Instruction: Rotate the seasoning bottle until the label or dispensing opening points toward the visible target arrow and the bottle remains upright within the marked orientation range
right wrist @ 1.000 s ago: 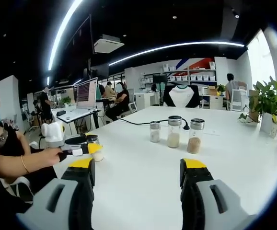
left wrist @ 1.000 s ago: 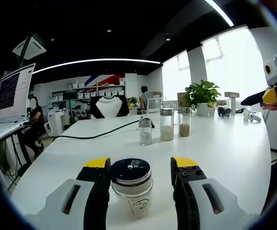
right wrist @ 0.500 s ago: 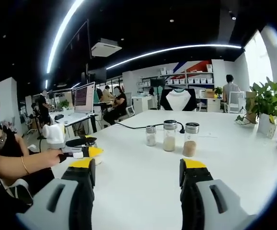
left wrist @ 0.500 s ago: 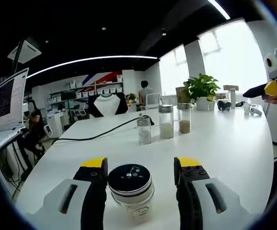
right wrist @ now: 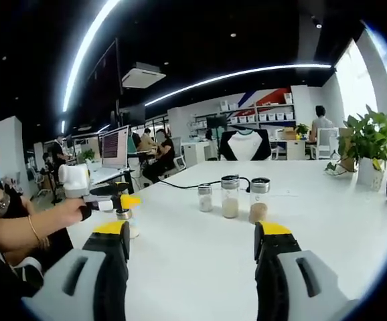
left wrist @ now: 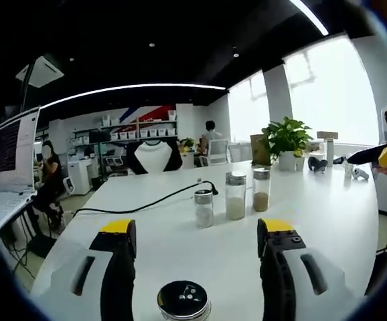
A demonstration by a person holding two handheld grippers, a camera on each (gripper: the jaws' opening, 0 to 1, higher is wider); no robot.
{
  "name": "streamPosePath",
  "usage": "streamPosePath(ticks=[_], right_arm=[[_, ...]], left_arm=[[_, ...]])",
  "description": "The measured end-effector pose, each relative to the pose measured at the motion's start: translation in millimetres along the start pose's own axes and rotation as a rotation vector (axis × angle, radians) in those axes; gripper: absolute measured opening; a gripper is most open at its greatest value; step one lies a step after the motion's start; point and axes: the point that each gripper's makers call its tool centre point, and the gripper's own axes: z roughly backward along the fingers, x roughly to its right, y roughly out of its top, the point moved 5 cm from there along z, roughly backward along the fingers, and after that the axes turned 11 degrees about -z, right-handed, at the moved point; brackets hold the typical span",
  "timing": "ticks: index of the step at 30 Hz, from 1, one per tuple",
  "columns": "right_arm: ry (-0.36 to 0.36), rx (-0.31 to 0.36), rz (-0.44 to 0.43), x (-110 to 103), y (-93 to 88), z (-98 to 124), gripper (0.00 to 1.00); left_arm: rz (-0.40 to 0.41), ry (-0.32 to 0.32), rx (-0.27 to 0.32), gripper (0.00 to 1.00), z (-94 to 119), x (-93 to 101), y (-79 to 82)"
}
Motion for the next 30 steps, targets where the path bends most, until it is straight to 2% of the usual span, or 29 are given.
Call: streamPosePath(ticks=[1,2,3,5,7,11,15,20,23,26,30], right_arm=[[0.014,0.025,-0.041,2,4.8,3,0.77],[0.006,0.030,-0.024,5,9.0,7,0.77],[0.006,0.035,-0.023,7,10.3,8,0.77],[0.003,0.043,-0.034,12,11.0,14,0.76],[0.001,0.056,-0.038,15,12.2,19,0.76],[-0.012,0.066,-0.031,22,14.3,24,0.76],[-0.035,0.077,-0.011,30,19.7,33,0.77],[-0.055,0.065,-0.005,39,18.9,38,0.81],[-0.064,0.066,0.000,42,18.6,40,0.82],[-0.067,0.064,-0.001,43,17.9,42,0.82],[-0.064,0.061,-0.007,43,16.2,42,0.83]], left_arm=[[0.002,0.006,0.008,0.86,-2,-3.3,10.9],[0.007,0.006,0.025,0.90,-3,-4.5,26.7],[0.042,0.002,0.034,0.94,-4,-3.9,33.8],[0.056,0.015,0.107,0.99,-6,-3.4,50.3],[0.055,0.007,0.104,1.00,-13,2.0,66.2],[0.066,0.037,0.057,0.98,-21,-1.1,63.2],[0.080,0.035,0.069,0.99,-25,1.4,70.8],[0.063,0.036,0.048,0.98,-30,5.5,75.7],[0.066,0.031,0.054,0.98,-33,7.4,78.9],[0.058,0.055,0.044,0.92,-34,7.0,79.8],[0.072,0.046,0.045,0.94,-40,8.1,81.5]])
